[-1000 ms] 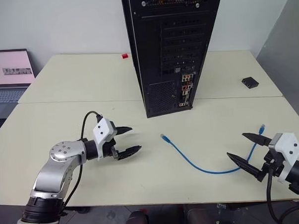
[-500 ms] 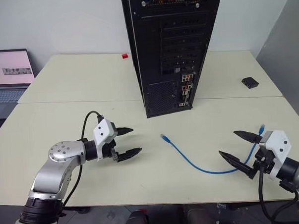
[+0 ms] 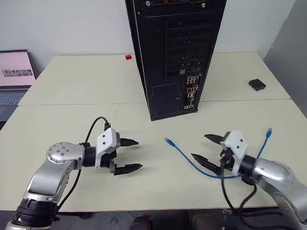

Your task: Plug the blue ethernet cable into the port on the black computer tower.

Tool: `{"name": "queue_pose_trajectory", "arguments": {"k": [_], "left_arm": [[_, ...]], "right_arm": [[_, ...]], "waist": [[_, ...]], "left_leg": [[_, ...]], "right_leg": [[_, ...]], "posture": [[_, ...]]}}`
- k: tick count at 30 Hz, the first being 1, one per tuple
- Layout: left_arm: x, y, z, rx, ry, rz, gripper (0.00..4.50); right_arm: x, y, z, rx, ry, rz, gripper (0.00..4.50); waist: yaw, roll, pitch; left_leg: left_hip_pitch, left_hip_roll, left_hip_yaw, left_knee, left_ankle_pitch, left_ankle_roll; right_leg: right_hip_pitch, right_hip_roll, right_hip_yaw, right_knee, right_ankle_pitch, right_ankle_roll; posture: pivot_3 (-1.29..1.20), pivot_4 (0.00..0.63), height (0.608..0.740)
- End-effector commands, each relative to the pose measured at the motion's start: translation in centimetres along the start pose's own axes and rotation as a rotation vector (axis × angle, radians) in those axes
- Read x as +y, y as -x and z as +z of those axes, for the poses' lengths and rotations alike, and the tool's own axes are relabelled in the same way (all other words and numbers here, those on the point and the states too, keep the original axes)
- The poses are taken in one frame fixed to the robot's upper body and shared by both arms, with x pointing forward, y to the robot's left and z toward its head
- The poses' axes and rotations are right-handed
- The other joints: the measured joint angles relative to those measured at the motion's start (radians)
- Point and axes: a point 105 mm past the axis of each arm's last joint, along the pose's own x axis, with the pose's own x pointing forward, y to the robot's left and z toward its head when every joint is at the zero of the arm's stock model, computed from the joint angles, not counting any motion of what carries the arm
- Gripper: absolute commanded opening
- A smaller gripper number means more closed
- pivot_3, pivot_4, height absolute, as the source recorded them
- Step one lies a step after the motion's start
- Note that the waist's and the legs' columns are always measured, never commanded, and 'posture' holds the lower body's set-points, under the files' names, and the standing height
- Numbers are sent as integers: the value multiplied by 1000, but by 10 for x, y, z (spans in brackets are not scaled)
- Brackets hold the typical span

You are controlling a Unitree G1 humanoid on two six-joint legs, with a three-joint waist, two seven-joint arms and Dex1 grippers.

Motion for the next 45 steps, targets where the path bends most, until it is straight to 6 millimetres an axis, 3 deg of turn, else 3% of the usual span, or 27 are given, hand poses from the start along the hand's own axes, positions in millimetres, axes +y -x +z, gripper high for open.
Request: {"name": "queue_pose_trajectory", "arguments": {"k": [1, 8, 17, 20, 26, 36, 45], "left_arm": [[-2, 0, 8, 9, -29, -49, 4500], [4, 1, 10, 23, -63, -54, 4500], [6, 2, 13, 25, -81, -58, 4500], [6, 2, 12, 26, -81, -55, 4500], [5, 2, 12, 28, -86, -54, 4500], [10, 2, 11, 31, -99, -44, 4500], [20, -3, 14, 10, -121, -30, 4500]], "right_arm": [[-2, -16, -2, -17, 18, -39, 4422], [8, -46, -7, -29, 31, -28, 4422], [23, -70, -21, 24, 41, 26, 4422], [20, -69, -26, 41, 6, 2, 3993], [14, -66, -35, 93, -4, -31, 2614], [-1, -55, -39, 137, -16, -97, 23], [-12, -38, -9, 107, 294, -101, 5]], "waist": [[-1, 0, 0], [-2, 0, 0], [-3, 0, 0], [-3, 0, 0], [-3, 0, 0], [1, 0, 0], [1, 0, 0]], "left_leg": [[0, 0, 0, 0, 0, 0], [0, 1, 0, 0, 0, 0], [0, 0, 0, 0, 0, 0], [0, 0, -1, 0, 0, 0], [0, 0, -1, 0, 0, 0], [0, 0, -1, 0, 0, 0], [-1, -1, -1, 1, 0, 0]], "right_leg": [[0, 0, 0, 0, 0, 0], [-1, 0, -1, 1, 0, 0], [-1, 0, -1, 1, 0, 0], [-1, 0, -1, 1, 0, 0], [-1, 0, -1, 2, 0, 0], [0, 0, -1, 1, 0, 0], [0, 0, -2, 1, 0, 0]], "posture": [[0, 150, 740], [0, 150, 740], [0, 150, 740], [0, 150, 740], [0, 150, 740], [0, 150, 740], [0, 150, 740]]}}
